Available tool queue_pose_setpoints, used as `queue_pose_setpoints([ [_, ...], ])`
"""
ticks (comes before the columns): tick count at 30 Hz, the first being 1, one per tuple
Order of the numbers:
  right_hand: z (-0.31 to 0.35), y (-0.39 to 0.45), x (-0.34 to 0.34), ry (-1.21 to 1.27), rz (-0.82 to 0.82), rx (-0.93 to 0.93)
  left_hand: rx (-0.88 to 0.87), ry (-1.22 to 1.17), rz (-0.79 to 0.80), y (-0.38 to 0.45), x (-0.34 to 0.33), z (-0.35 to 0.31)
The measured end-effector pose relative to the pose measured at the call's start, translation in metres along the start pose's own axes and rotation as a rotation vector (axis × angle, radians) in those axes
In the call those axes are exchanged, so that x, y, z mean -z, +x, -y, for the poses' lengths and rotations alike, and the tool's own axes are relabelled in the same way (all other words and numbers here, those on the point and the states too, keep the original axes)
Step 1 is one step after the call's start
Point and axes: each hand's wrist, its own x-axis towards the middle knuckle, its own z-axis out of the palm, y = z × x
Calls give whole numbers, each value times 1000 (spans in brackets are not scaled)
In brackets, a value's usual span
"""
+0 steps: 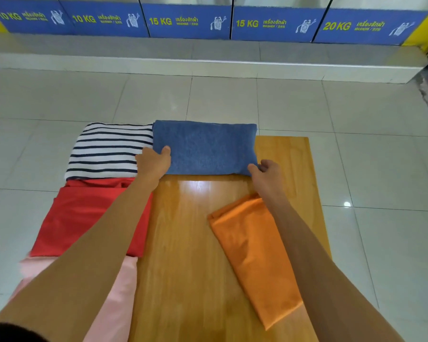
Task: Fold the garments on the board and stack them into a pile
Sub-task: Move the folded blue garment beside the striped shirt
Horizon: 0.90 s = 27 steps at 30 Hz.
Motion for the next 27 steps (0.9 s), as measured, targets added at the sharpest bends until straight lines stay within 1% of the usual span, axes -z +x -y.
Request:
queue_pose_setpoints([
  [1,-5,-10,9,0,-58,12,-27,-16,-47,-14,-2,5],
  [3,-22,-32,28,14,-148,13,-155,-9,-170,-51,-10,17],
  [4,-34,-44,39,15,-170,-10,-218,-5,-192,-73,-16,21],
  [5,-47,-56,49,20,-184,-49,-265,4,-163,-93,-24,25],
  [6,-60,-70,60,25,-196,-92,-307,16,-89,-112,-34,31],
  [9,-98,-118,91,19,-289,-193,-448,76,200,-153,-65,52],
  [10,-109,-135,99,2,-335,-209,-481,117,254,-161,-73,58],
  [11,-119,-151,105,-25,-373,-225,-496,175,270,-166,-80,64],
  [14,-143,-191,108,-136,-414,-299,-439,433,201,-177,-80,70],
  [15,-149,-199,105,-154,-414,-328,-411,492,204,-179,-78,72],
  [17,-153,-209,93,-158,-381,-382,-361,519,269,-184,-72,81],
  [20,-146,-204,75,-139,-268,-419,-289,486,335,-189,-55,104],
  [22,-136,-194,65,-102,-172,-399,-235,419,385,-190,-39,121],
  [24,-126,-183,57,-79,-119,-313,-147,292,427,-188,-20,136],
  [27,-111,-167,43,-95,-78,-111,-75,133,354,-180,5,150],
])
